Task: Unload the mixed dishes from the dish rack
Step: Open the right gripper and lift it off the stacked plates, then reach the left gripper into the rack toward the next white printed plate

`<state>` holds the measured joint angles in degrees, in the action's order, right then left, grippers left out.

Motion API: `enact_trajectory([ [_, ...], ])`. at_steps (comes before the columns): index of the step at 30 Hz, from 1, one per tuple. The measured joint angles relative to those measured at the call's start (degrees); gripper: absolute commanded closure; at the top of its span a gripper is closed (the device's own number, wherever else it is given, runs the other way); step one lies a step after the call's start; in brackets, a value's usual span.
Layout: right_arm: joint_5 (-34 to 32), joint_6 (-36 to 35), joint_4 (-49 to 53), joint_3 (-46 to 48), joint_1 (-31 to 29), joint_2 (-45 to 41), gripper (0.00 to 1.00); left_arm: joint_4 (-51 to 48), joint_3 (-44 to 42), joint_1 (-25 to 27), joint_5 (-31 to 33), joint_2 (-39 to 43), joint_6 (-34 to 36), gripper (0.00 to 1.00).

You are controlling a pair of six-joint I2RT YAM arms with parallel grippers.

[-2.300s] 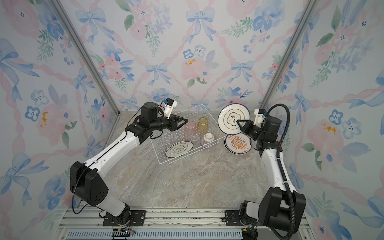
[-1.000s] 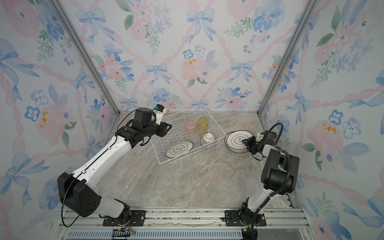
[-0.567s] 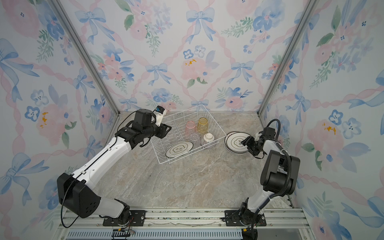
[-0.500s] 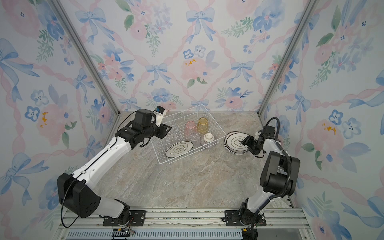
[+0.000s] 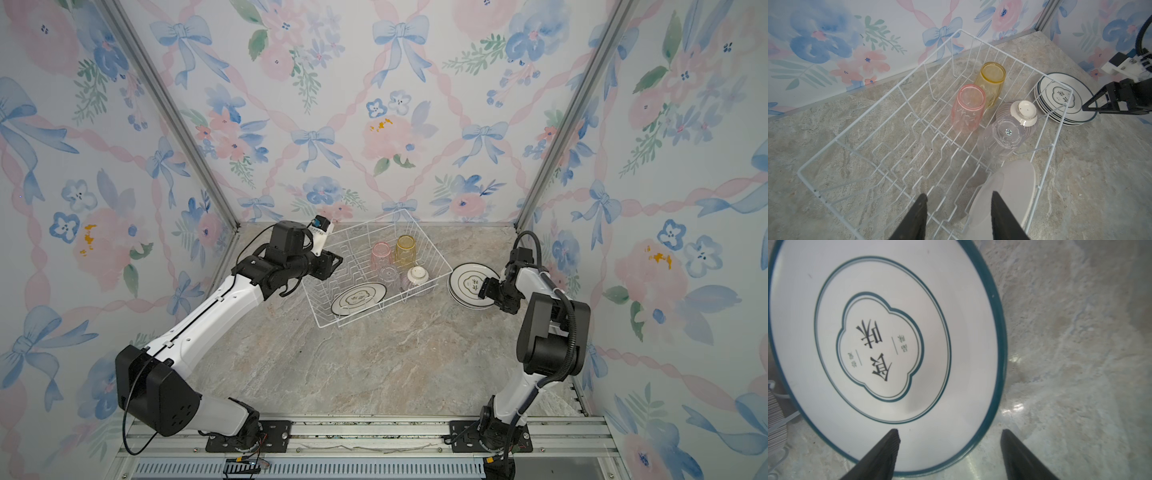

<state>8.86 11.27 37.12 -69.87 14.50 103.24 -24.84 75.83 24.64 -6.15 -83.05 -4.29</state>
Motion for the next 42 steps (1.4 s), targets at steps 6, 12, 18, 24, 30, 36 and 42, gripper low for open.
enact_trajectory([
  [6, -0.83, -0.2, 0.37, -0.63, -0.07, 0.57, 0.17, -0.24, 0.0, -0.13, -0.37, 0.09, 0.74, 0.54],
  [12, -1.18, -0.13, 0.11, -0.13, 0.44, -1.53, 0.16, -3.69, 0.13, 3.26, -0.17, -0.17, 3.96, 0.55],
  [18, 0.26, 0.24, 0.15, 0.33, 1.2, -12.09, 0.13, -8.09, 0.13, 8.81, 1.31, -0.59, 8.17, 0.51],
  [24, 2.16, 0.31, 0.17, 0.35, 1.03, -18.45, 0.1, -10.12, 0.15, 10.19, 2.32, -1.18, 10.19, 0.46],
  [30, 3.37, 0.7, 0.2, 0.76, 0.74, -20.92, 0.08, -12.63, 1.38, 11.41, 4.7, -6.27, 11.26, 0.46],
  [36, 3.58, 0.68, 0.2, 1.79, 0.76, -22.95, 0.07, -13.64, 2.32, 11.58, 6.49, -10.03, 11.85, 0.53],
  [42, 3.82, 0.68, 0.15, 2.78, 0.76, -23.43, 0.07, -14.08, 3.78, 11.58, 7.89, -11.47, 12.39, 0.68],
])
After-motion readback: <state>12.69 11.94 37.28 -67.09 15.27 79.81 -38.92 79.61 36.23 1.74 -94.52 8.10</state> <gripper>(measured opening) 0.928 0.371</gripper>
